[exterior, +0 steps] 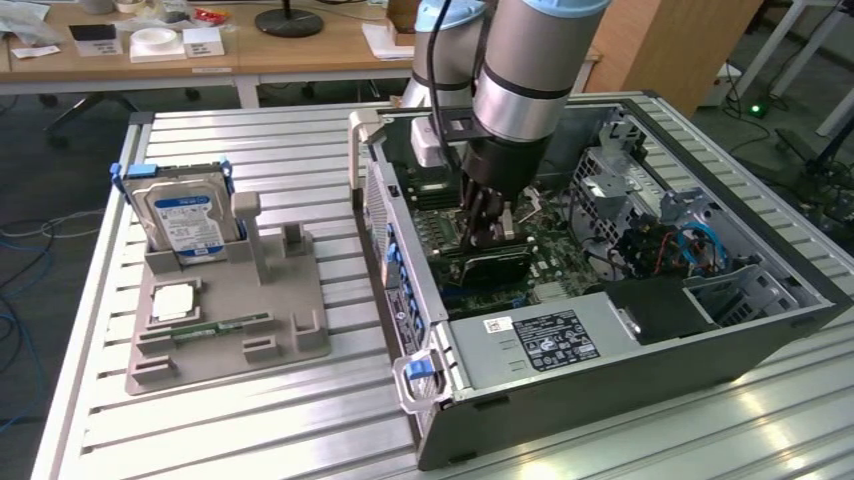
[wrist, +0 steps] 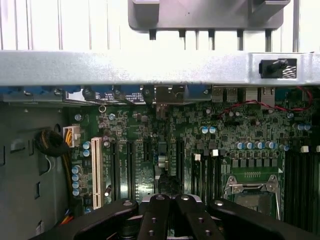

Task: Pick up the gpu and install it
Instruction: 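Press down on the gpu until it lock into place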

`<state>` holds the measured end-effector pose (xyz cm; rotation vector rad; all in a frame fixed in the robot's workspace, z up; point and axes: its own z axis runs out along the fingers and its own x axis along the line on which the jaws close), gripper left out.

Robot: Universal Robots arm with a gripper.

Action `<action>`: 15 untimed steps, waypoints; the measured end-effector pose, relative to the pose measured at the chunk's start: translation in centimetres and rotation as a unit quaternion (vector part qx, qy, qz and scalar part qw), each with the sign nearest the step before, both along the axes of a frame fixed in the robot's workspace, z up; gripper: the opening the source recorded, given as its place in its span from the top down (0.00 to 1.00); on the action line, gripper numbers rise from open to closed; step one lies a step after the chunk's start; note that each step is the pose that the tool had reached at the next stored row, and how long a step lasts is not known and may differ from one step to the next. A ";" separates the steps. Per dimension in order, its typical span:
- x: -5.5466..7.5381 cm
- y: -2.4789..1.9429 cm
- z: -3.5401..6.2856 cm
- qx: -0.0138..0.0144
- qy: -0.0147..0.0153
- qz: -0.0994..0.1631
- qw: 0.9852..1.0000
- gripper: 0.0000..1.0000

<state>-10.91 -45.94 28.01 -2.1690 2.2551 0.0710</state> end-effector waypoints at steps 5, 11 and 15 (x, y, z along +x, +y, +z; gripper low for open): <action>0.0 0.00 0.34 0.000 0.000 0.000 1.000 0.90; 0.0 0.00 0.34 0.001 0.026 0.000 1.000 0.90; 0.0 -0.01 0.34 0.002 0.049 0.000 0.999 0.90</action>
